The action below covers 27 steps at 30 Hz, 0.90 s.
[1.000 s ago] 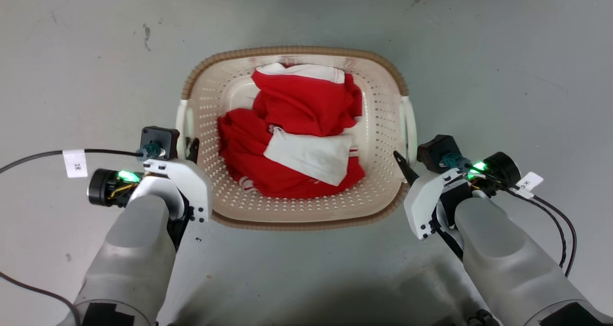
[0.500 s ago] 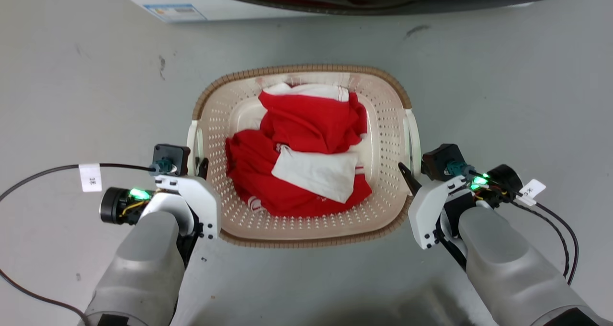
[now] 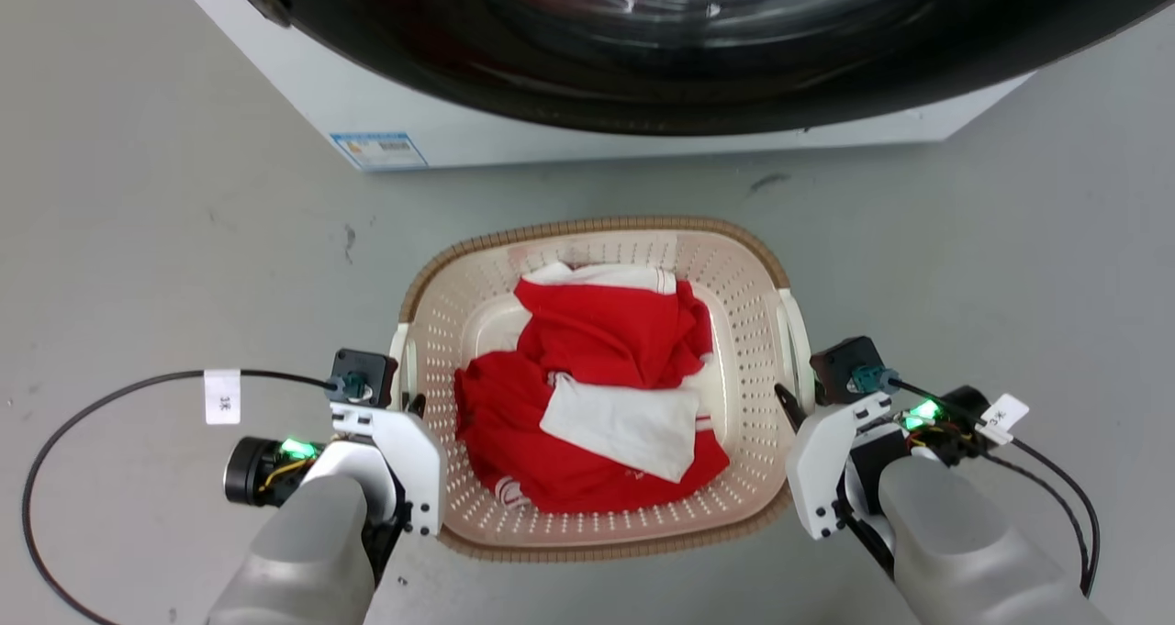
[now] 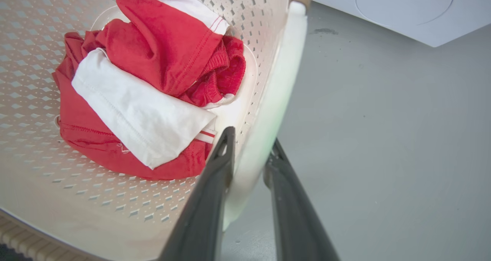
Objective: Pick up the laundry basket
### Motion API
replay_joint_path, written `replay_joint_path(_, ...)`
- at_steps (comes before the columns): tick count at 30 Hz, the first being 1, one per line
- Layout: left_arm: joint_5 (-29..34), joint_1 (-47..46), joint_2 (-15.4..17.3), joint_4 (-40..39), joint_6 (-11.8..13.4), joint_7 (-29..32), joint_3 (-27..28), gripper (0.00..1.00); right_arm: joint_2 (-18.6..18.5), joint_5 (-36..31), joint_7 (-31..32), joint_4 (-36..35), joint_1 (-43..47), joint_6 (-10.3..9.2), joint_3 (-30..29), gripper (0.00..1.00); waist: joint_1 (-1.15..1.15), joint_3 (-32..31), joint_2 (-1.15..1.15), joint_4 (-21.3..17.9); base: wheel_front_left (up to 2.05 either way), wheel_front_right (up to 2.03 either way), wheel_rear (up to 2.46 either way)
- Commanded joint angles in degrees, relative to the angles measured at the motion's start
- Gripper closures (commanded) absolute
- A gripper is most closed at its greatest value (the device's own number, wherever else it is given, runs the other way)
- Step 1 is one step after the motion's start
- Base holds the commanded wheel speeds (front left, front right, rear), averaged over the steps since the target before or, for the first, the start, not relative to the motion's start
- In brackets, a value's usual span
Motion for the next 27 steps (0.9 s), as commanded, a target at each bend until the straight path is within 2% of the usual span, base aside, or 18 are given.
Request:
replay_joint_path(1, -0.47, 1.19, -0.43, -0.49, -0.2, 0.05, -1.08, 1.0, 0.28, 0.43, 0.26, -0.1, 0.97, -0.02, 0.86, 1.0, 0.0, -3.22, 0.0, -0.09, 0.0, 0.0, 0.0)
replay_joint_path(12, -6.14, 7.04, -0.67, -1.25, -0.2, 4.21, -6.61, 1.0, 0.29, 4.29, 3.6, 0.76, 6.33, -0.02, 4.34, 1.0, 0.0, -14.01, 0.0, -0.2, 0.0, 0.0, 0.0)
replay_joint_path(27, -13.04, 12.35, 0.63, -3.2, -0.21, 10.65, -14.25, 1.0, 0.2, 8.39, 7.72, 1.33, 11.21, -0.02, 8.71, 1.0, 0.0, -24.98, 0.0, 0.18, 0.0, 0.0, 0.0)
